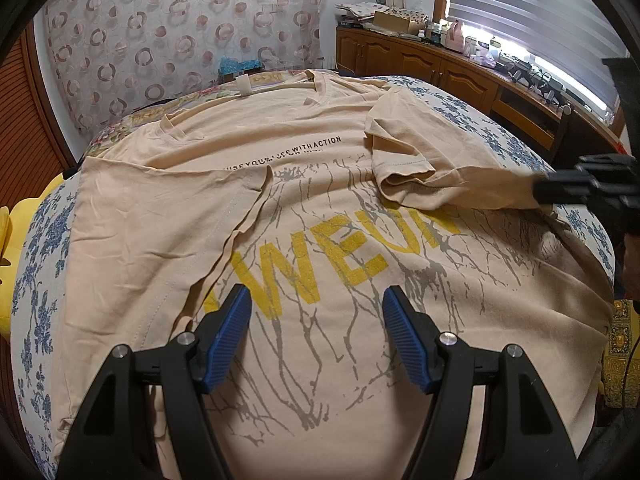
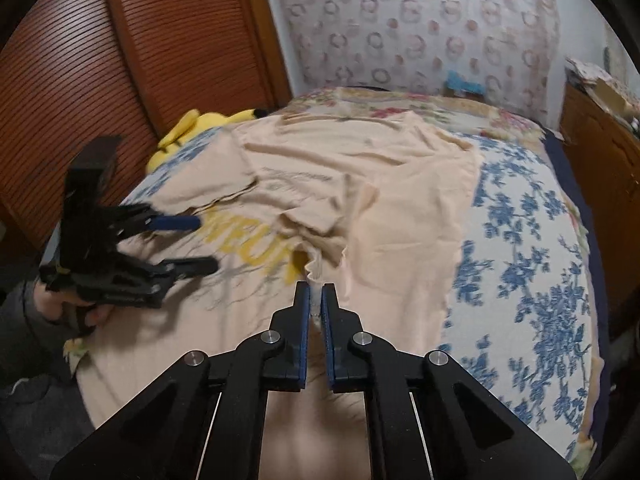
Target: Fold small clothes
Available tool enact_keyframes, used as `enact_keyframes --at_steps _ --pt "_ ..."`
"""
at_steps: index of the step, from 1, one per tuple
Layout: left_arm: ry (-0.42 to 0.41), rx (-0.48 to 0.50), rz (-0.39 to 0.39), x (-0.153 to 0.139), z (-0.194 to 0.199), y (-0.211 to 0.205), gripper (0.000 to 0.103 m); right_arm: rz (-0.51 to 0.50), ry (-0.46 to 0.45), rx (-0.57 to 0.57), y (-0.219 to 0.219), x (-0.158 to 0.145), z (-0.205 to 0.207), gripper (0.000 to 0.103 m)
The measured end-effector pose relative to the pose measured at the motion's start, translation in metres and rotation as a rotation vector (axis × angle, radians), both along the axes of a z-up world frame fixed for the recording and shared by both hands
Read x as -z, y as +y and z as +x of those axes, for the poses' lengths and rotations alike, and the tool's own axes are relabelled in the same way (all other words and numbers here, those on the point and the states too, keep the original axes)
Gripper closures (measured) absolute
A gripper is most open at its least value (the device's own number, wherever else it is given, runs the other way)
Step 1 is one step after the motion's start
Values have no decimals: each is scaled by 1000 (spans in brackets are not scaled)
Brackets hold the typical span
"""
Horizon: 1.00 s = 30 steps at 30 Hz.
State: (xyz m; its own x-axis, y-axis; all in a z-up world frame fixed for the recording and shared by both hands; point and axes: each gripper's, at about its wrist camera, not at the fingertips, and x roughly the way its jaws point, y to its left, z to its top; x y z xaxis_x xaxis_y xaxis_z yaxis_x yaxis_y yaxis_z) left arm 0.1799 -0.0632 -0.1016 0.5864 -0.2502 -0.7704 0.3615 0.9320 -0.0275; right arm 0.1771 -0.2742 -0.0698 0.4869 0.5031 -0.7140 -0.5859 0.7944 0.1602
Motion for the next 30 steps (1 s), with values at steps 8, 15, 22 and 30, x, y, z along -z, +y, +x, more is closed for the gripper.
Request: enact_keyframes --at_steps 8,15,22,30 --pt "0 0 0 0 1 0 34 -45 35 -6 7 15 -18 75" --pt "0 1 1 0 1 0 34 -61 -54 133 -10 10 -10 59" --pt "-2 17 -50 -9 2 3 34 -174 -29 267 -26 37 12 58" --pt "-27 109 -156 -46 33 -24 54 -174 -36 288 -26 39 15 51"
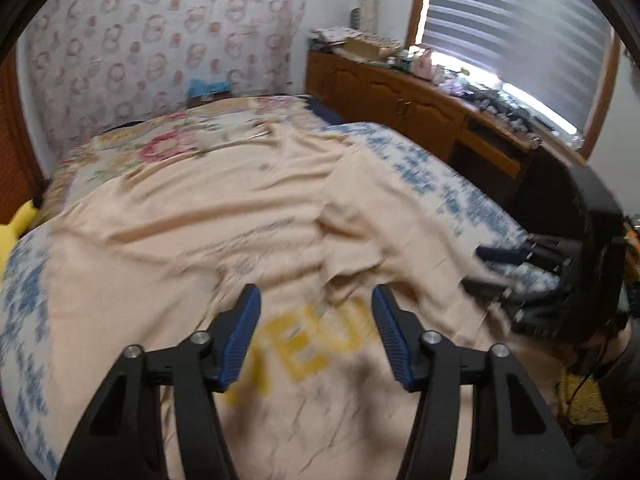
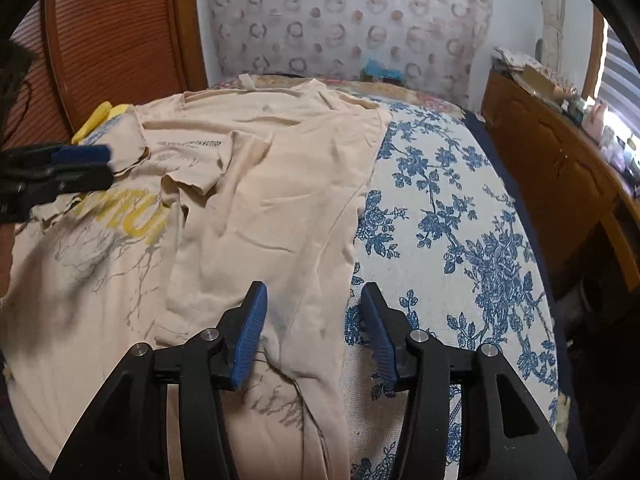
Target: Fold small clothes
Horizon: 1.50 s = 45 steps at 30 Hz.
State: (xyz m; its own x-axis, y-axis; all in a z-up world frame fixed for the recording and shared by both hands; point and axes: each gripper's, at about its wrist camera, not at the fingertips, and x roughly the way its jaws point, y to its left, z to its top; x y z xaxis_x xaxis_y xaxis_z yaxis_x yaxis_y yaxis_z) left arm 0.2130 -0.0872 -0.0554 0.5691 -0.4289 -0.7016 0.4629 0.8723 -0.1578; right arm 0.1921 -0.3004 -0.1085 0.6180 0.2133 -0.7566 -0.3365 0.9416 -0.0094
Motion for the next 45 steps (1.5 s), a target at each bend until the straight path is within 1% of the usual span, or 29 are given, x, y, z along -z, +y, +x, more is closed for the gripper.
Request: enact_keyframes --at_steps 1,5,7,10,12,14,15,16,17,19,22,28,31,36,39,40,41,42,43,45 --pt "16 22 -16 1 8 -7 56 9 4 0 2 0 -1 51" --pt "41 64 -21 9 25 -27 61 4 -1 0 4 0 -2 49" --pt "51 80 -6 15 29 -38 65 3 -3 1 3 0 -3 48" --pt "70 101 31 23 35 -53 65 10 -1 2 2 0 -4 48" --pt "72 102 77 29 37 -60 65 8 -2 3 2 0 -4 48" --pt "70 100 95 31 40 -61 65 11 -1 2 1 0 -3 48" --pt "67 97 92 30 42 -62 74 12 -1 3 1 0 -4 48" --pt "67 93 91 30 42 -60 88 12 -2 3 1 0 -4 48" --pt "69 86 85 29 43 -59 93 11 -2 3 1 0 -4 48" --pt "73 83 66 27 44 -53 101 12 -2 4 0 0 -4 48" --pt "52 49 78 23 44 -42 103 12 -2 4 0 0 -4 48" --pt "38 -25 54 11 49 -4 103 11 -3 4 0 0 -4 48" --pt "42 -52 67 10 50 13 103 11 -3 4 0 0 -4 48" --pt "32 -84 87 5 50 27 103 10 -3 4 0 0 -4 48" --pt "48 -75 72 4 50 34 97 12 -3 5 -1 0 -4 48" --pt "51 -64 71 5 49 35 93 11 -3 4 0 1 -4 48" --pt "52 -56 75 5 48 36 88 11 -3 4 0 1 -4 48" --pt "47 -50 81 5 46 37 73 10 -3 4 0 0 -4 48" --pt "42 -52 84 5 45 38 65 11 -3 4 0 1 -4 48" --pt "21 -63 84 2 41 43 63 10 -3 4 0 0 -5 48"
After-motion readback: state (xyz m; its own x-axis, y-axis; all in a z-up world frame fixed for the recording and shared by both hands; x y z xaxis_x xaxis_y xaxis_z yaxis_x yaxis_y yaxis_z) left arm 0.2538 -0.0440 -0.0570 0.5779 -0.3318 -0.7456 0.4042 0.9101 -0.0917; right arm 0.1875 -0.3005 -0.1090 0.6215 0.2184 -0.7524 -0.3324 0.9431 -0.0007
